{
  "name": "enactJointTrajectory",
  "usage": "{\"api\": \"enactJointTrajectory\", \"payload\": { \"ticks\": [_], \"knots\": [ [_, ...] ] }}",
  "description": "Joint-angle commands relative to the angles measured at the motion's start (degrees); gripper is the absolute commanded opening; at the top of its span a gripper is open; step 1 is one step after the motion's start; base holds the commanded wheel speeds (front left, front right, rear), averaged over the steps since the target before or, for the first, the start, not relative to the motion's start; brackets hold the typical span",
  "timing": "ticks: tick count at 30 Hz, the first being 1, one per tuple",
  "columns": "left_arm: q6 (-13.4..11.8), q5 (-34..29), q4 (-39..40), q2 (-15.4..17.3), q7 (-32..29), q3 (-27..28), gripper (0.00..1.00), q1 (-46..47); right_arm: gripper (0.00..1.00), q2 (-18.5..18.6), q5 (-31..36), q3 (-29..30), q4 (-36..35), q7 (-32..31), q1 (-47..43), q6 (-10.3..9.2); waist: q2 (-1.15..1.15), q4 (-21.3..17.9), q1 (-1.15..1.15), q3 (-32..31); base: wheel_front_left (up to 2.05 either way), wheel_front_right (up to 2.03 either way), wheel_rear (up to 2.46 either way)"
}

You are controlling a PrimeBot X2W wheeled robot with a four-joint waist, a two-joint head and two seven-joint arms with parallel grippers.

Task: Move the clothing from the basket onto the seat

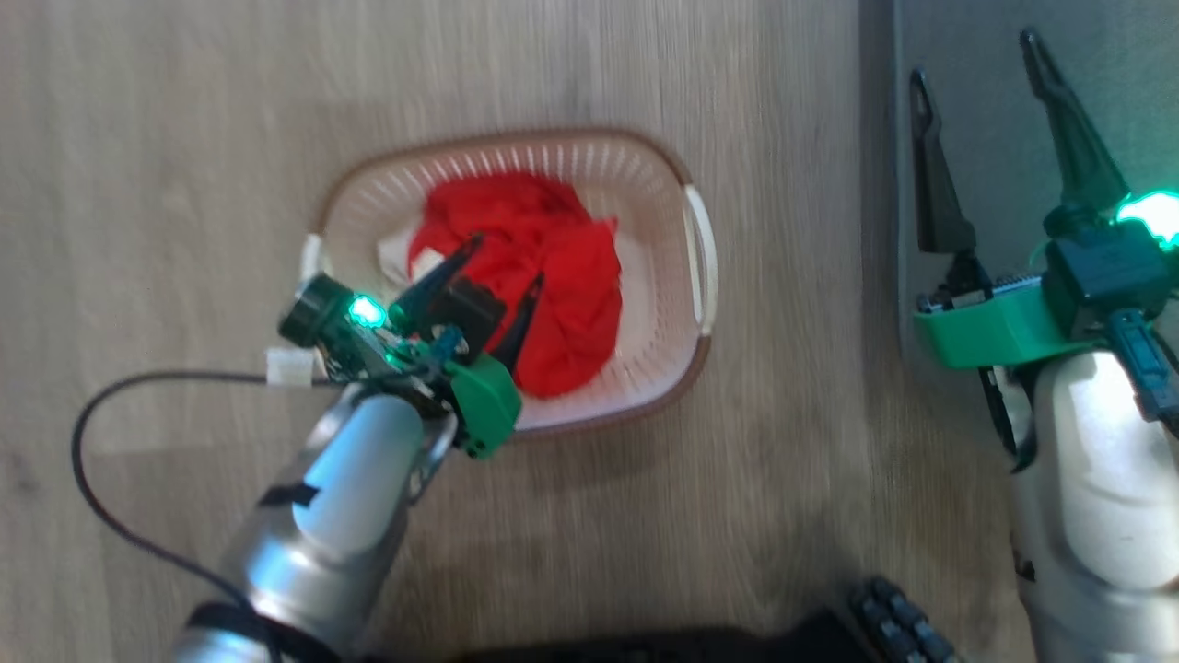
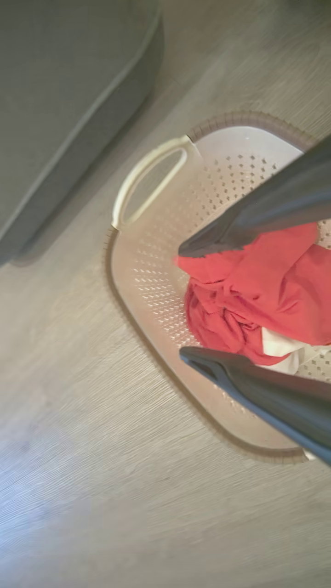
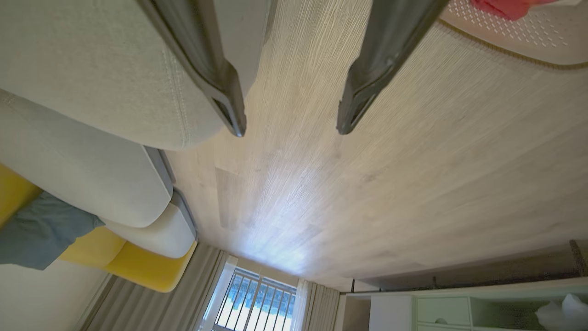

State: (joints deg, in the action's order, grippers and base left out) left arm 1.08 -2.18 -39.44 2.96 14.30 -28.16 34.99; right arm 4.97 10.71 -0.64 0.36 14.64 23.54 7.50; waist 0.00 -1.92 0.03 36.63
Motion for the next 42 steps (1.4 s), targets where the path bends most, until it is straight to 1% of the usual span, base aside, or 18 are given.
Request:
{"api": "enactJointTrajectory", "payload": {
  "ticks": [1,7,10,13,15,19,25,29,33,35,36,38,39,42],
  "knots": [
    [0.4,-0.7,-0.5,1.2,0.7,0.6,1.00,0.9,1.00,-0.5,0.5,-1.6,-2.6,0.4,0.3,-0.01,0.00,-2.9,-0.03,7.2,0.00,0.00,0.00],
    [2.3,-2.9,-10.3,2.8,0.7,-3.6,1.00,6.8,1.00,-1.3,0.7,-3.3,-5.0,0.4,1.6,-0.01,0.00,-5.3,-0.03,12.4,0.00,0.00,0.00],
    [1.9,-3.7,-13.8,3.6,0.7,-4.9,1.00,9.6,1.00,-1.6,0.8,-4.1,-6.0,0.4,2.1,-0.01,0.00,-6.4,-0.03,14.4,0.00,0.00,0.00],
    [0.4,-3.8,-17.0,4.1,0.7,-5.4,1.00,11.8,1.00,-1.8,0.8,-4.6,-6.8,0.4,2.5,-0.01,0.00,-7.2,-0.03,16.3,0.00,0.00,0.00],
    [0.1,-4.6,-19.4,4.4,0.7,-6.5,1.00,13.4,1.00,-1.9,0.7,-5.2,-7.0,0.4,2.7,-0.01,0.00,-7.9,-0.03,17.4,0.00,0.00,0.00],
    [-0.7,-4.0,-22.6,4.4,0.7,-6.7,1.00,16.1,1.00,-2.0,0.7,-6.3,-7.2,0.4,3.4,-0.01,0.00,-9.0,-0.03,19.3,0.00,0.00,0.00],
    [-0.6,-3.2,-27.0,4.2,0.7,-7.2,1.00,19.0,1.00,-2.1,-1.0,-7.1,-7.7,0.4,4.0,-0.01,0.00,-10.4,-0.03,21.4,0.00,0.00,0.00],
    [0.0,-3.3,-30.4,3.9,0.7,-8.2,1.00,20.6,1.00,-2.1,-1.3,-7.6,-7.7,0.4,4.3,-0.01,0.00,-10.9,-0.03,21.9,0.00,0.00,0.00],
    [-0.9,-2.5,-32.8,3.5,0.7,-7.9,1.00,21.7,1.00,-2.1,-1.6,-7.8,-7.7,0.4,4.3,-0.01,0.00,-11.0,-0.03,22.2,0.00,0.00,0.00],
    [-0.7,-2.1,-33.3,3.2,0.7,-7.9,1.00,21.9,1.00,-2.1,-1.7,-7.9,-7.6,0.4,4.5,-0.01,0.00,-11.0,-0.03,22.3,0.00,0.00,0.00],
    [-0.3,-1.8,-33.5,3.1,0.6,-7.8,0.00,22.0,1.00,-2.1,-1.8,-7.9,-7.6,0.4,4.5,-0.01,0.00,-11.0,-0.03,22.4,0.00,0.00,0.00],
    [0.9,-1.9,-33.8,3.1,0.6,-8.5,0.00,22.1,1.00,-2.1,-2.0,-8.0,-7.4,0.4,4.8,-0.01,0.00,-11.0,-0.03,22.3,0.00,0.00,0.00],
    [1.2,-2.0,-33.9,3.2,0.7,-8.7,0.00,22.1,1.00,-2.1,-2.1,-8.1,-7.1,0.4,5.0,-0.01,0.00,-11.0,-0.03,22.2,0.00,0.00,0.00],
    [1.0,-1.6,-34.1,3.3,0.7,-8.9,0.00,21.6,1.00,-2.1,-1.8,-7.9,-6.3,0.4,5.5,-0.01,0.00,-10.8,-0.03,21.1,0.00,0.00,0.00]
  ]
}}
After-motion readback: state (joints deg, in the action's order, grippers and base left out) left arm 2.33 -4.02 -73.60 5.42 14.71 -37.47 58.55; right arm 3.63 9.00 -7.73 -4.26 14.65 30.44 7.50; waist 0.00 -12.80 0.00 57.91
